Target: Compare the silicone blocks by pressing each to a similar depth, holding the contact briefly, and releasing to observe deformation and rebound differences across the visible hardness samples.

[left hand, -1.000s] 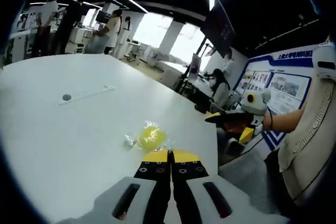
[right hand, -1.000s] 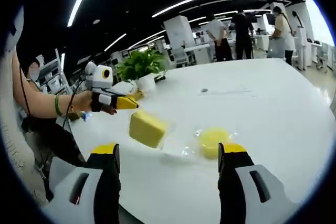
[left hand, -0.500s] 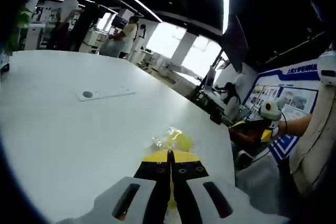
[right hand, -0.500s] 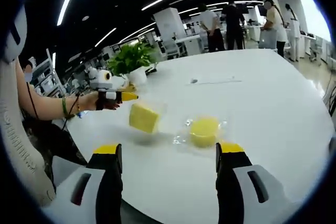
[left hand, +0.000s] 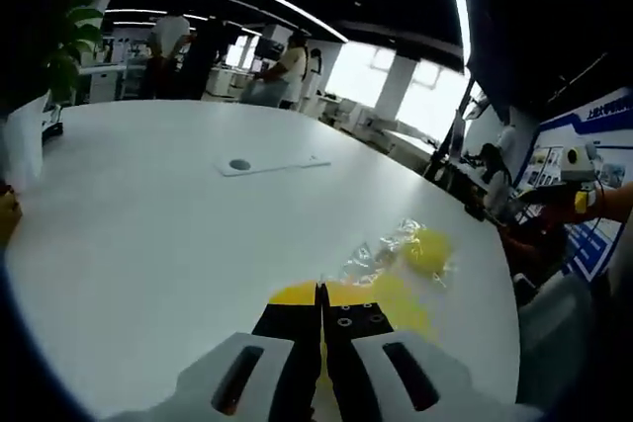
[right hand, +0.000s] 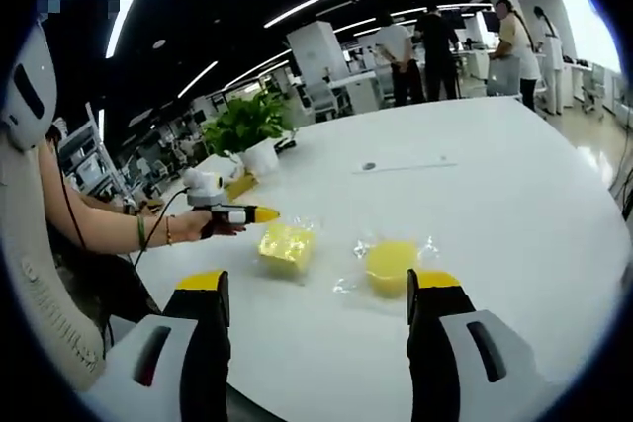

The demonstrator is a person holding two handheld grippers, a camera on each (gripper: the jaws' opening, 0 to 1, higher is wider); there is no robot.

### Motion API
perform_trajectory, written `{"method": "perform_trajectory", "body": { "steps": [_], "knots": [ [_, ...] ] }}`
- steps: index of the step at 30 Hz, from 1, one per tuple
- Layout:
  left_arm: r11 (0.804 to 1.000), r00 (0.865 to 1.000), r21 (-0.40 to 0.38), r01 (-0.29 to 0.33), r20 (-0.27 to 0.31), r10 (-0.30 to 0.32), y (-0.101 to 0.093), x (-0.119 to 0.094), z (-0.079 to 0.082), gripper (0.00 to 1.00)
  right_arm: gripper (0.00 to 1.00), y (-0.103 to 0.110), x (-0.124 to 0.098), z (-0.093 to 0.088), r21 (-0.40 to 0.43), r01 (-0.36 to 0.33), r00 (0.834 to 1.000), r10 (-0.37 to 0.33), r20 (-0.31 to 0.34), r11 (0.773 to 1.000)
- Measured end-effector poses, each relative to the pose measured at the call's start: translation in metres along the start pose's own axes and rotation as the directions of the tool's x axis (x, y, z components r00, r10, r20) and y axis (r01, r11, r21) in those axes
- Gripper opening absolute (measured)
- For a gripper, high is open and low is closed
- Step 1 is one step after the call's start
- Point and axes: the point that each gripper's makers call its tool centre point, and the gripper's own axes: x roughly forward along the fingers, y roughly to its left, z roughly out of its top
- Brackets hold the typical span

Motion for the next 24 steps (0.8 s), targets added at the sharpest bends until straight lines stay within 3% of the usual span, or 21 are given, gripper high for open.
{"method": "perform_trajectory", "body": {
  "steps": [10, 17, 20, 22, 24],
  "knots": [
    [0.998, 0.997, 0.023, -0.066, -0.047, 0.067, 0.017, 0.011, -0.02, 0.0, 0.67, 0.001, 0.003, -0.005, -0.014, 0.002, 1.0, -0.002, -0.023, 1.0],
    [0.996, 0.997, 0.038, -0.078, -0.022, 0.079, 0.018, 0.008, -0.017, 0.0, 0.67, 0.002, 0.003, -0.002, -0.01, 0.0, 1.0, 0.0, -0.007, 1.0],
    [0.991, 0.99, -0.02, -0.131, 0.051, 0.131, 0.025, 0.0, -0.003, 0.17, 0.67, 0.005, 0.003, -0.001, -0.012, -0.009, 1.0, 0.009, -0.001, 1.0],
    [0.987, 0.986, -0.035, -0.16, 0.04, 0.161, 0.029, -0.007, 0.0, 0.28, 0.67, 0.007, 0.001, 0.0, -0.013, -0.014, 1.0, 0.014, 0.006, 1.0],
    [0.986, 0.984, -0.014, -0.167, 0.054, 0.168, 0.027, -0.016, 0.005, 0.29, 0.67, 0.01, -0.002, 0.002, -0.019, -0.019, 1.0, 0.02, 0.015, 1.0]
  ]
}}
